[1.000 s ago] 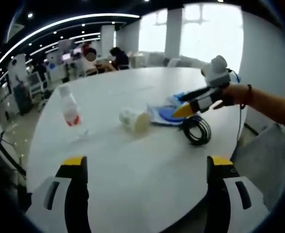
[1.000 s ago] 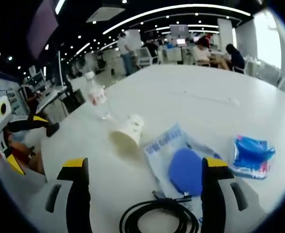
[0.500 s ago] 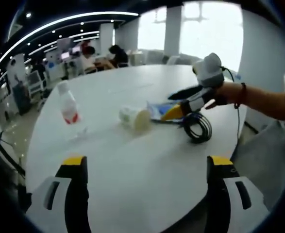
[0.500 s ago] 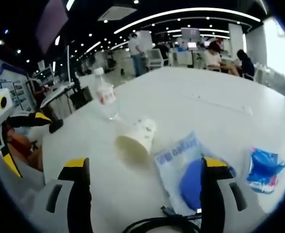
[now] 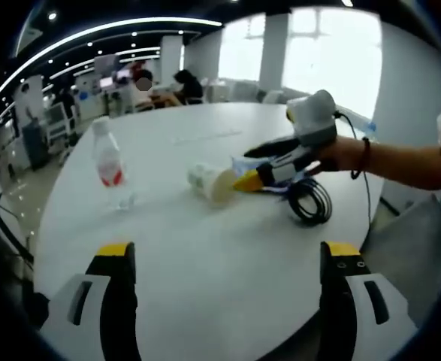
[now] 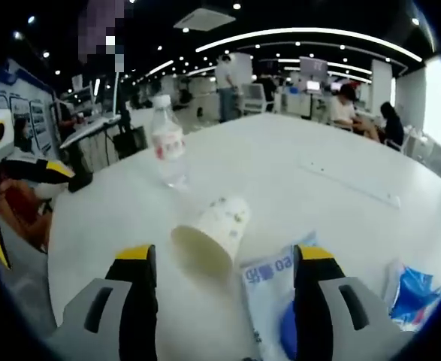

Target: Arrange the tabletop items into an orderly group along one side of the table until the central work area is clear of visible clutter.

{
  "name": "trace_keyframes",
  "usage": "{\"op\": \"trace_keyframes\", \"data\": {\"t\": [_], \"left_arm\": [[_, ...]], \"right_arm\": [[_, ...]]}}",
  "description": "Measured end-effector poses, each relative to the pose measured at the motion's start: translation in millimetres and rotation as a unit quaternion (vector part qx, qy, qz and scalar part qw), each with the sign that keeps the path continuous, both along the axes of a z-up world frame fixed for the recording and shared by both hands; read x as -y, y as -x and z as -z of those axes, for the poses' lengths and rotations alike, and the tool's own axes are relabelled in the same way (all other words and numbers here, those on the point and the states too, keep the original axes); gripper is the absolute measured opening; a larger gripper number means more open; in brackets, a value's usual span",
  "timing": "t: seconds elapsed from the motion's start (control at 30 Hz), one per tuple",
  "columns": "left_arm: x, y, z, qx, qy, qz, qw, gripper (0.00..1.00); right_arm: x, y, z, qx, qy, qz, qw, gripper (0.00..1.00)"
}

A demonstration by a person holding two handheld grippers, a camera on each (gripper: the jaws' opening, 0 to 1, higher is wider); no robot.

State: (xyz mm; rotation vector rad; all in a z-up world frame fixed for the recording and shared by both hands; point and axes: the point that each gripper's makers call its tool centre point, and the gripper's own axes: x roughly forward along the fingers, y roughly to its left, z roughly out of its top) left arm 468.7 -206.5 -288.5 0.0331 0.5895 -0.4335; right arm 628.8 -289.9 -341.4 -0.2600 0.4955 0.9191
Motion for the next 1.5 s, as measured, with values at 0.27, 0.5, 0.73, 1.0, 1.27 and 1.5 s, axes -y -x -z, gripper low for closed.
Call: {"op": "trace_keyframes", "data": {"t": [0.27,0.5,0.73,1.0,1.27,1.5], "left_arm": [[0,-1.6,-0.7,0.004,0.004,0.002,1.0000,0.99],[2,0.6,2.8,-0.001,0.001,0.010,0.9999,0.99],[2,-0.6,-2.2,0.006,0.000,0.012,0.9999,0.99],[3,0.1,-8.3,0.015,-0.002,0.017,0.9998,0.99],[6,0.4,-18.3,0.028,-0.007,0.023,0.9993,0.99],[10,3.7,-25.9,0.038,-0.010,0.030,0.9988,0.99]], "right_arm": [[-2,-6,17.3,0.004,0.033,0.003,0.9994,0.53],[-7,-12,14.0,0.037,0.052,-0.006,0.9979,0.32],[-6,-13,11.4,0.017,0.040,-0.001,0.9991,0.10],[-4,-5,-1.3,-0.019,0.010,0.001,0.9998,0.01],[12,13,-0.2,-0.097,0.022,0.021,0.9948,0.01],[23,23,-14.4,-0.116,0.016,0.037,0.9924,0.01]]}}
